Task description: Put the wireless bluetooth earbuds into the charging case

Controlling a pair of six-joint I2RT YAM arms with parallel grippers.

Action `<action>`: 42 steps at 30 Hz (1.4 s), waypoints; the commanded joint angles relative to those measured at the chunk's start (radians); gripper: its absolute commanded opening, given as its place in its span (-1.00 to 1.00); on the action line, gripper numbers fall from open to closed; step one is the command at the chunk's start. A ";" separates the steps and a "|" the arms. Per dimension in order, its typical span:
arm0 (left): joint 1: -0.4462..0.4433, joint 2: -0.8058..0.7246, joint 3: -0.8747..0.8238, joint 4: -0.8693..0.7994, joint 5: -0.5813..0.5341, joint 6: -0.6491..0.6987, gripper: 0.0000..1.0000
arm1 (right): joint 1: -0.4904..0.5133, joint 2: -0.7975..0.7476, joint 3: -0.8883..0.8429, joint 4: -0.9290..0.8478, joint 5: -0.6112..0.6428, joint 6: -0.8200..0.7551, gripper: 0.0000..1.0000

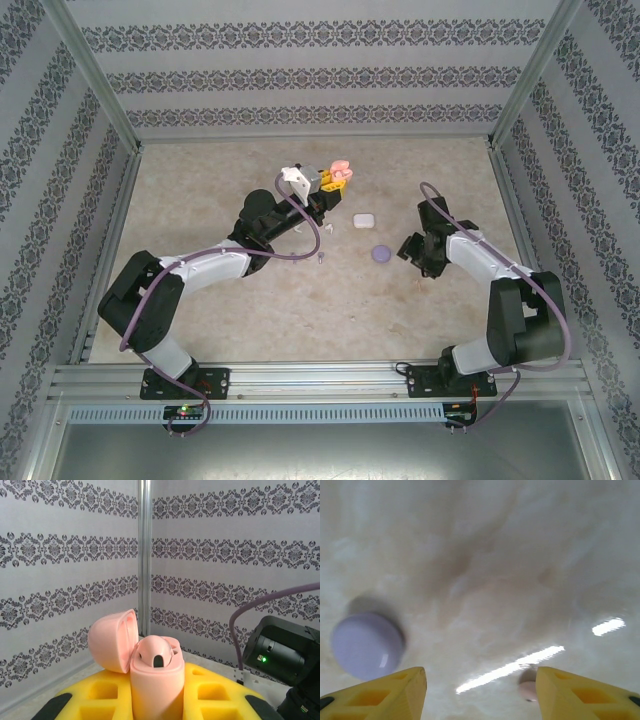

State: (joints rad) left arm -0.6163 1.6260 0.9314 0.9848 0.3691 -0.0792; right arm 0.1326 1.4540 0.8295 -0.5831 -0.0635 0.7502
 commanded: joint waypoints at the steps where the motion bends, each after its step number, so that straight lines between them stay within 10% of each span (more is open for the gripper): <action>1: -0.020 -0.034 -0.008 -0.002 0.012 0.018 -1.00 | -0.019 -0.006 -0.043 -0.020 0.003 -0.046 0.20; 42: -0.044 0.006 0.012 0.006 0.010 0.020 -1.00 | 0.047 -0.013 -0.058 -0.061 0.065 0.184 -0.01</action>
State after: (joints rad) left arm -0.6483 1.6230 0.9310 0.9714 0.3691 -0.0715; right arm 0.1917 1.4235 0.7479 -0.6430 -0.0288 0.8810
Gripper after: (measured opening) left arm 0.192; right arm 0.500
